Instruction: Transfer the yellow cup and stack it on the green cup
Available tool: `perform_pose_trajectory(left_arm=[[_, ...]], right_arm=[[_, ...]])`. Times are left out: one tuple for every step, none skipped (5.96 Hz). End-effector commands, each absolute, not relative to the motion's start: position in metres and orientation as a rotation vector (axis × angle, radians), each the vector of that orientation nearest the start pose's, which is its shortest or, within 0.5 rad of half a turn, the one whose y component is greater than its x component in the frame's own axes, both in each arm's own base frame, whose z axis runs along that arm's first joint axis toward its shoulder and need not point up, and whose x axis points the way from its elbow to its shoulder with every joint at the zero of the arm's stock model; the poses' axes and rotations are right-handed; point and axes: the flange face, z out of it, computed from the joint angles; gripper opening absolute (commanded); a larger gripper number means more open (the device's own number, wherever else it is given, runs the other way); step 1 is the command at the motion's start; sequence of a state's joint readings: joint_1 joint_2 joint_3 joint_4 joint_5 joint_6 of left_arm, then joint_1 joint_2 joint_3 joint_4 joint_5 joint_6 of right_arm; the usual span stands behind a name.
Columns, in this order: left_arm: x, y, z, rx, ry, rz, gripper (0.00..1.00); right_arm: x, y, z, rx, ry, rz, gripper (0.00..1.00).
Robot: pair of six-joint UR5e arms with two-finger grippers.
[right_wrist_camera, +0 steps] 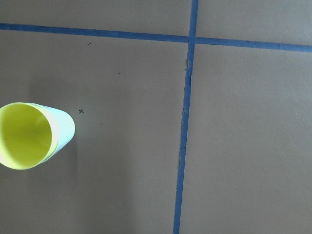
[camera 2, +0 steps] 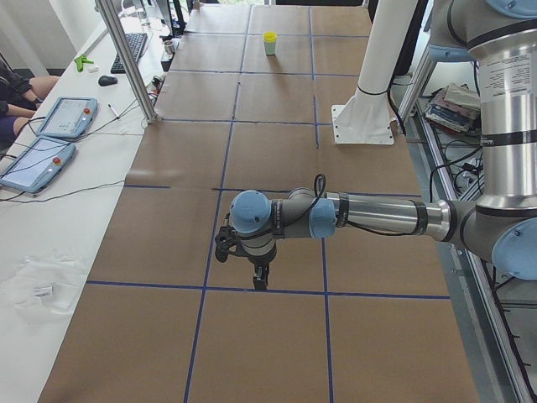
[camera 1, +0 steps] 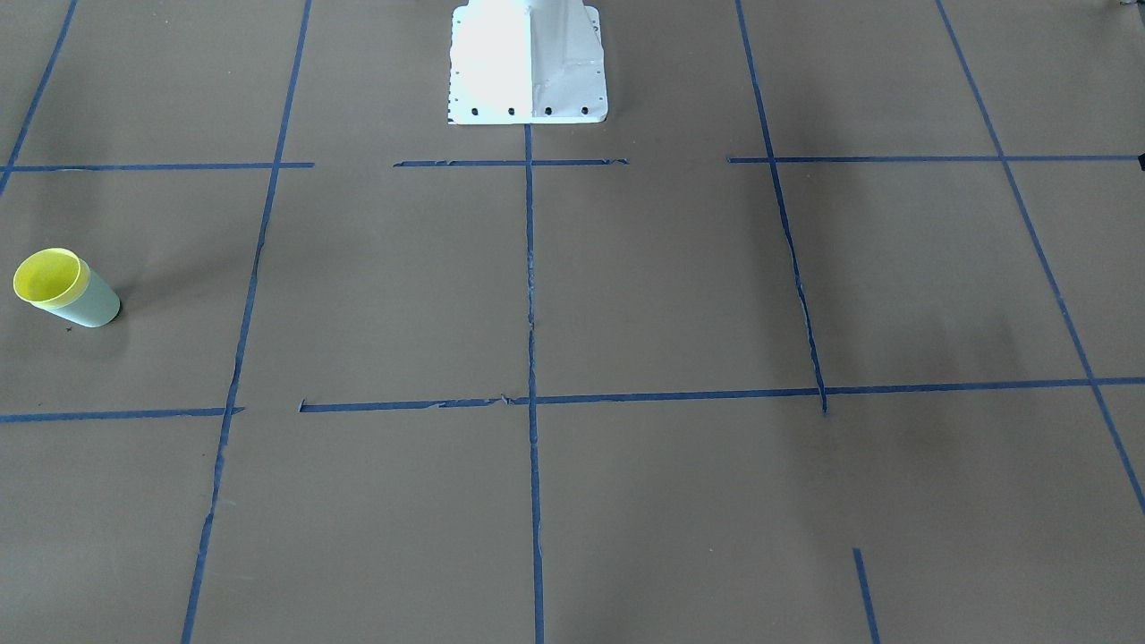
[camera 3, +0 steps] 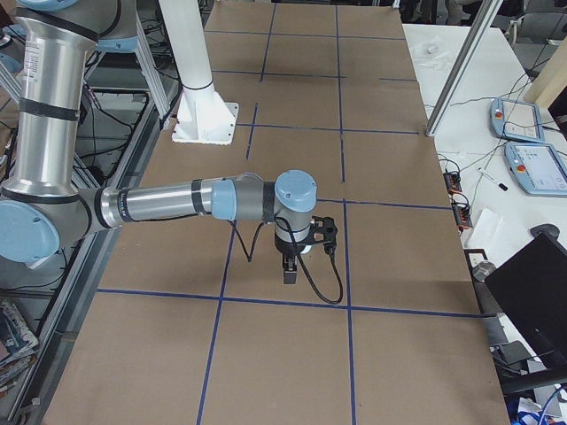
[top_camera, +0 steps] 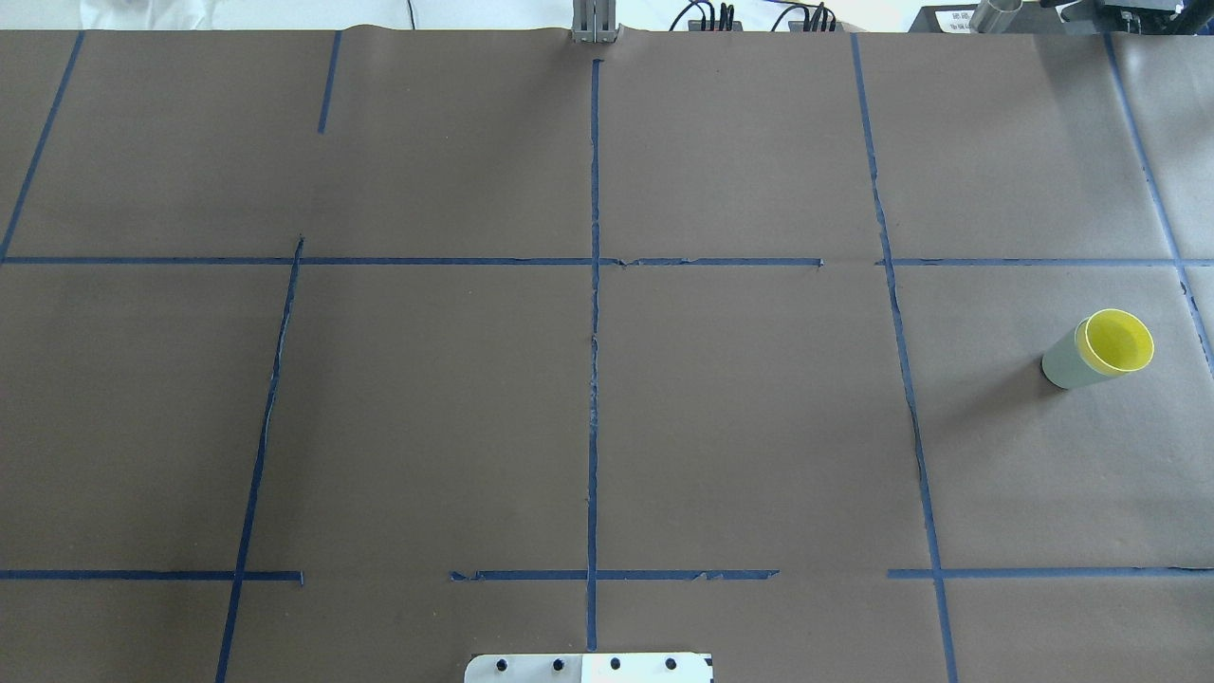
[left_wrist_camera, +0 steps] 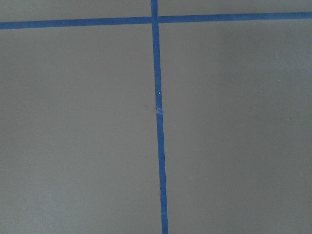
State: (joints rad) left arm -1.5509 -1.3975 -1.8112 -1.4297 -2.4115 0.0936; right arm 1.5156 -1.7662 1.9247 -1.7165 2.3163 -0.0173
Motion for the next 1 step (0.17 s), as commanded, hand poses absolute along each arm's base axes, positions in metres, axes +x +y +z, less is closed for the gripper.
perform_pose_trajectory(left_arm=[[-0.0509, -0.4135, 0.6297, -0.042, 0.842, 0.073, 1.00]], right_arm=[[0.0432, -0.4086, 0.5897, -0.002, -0.746, -0.075, 1.00]])
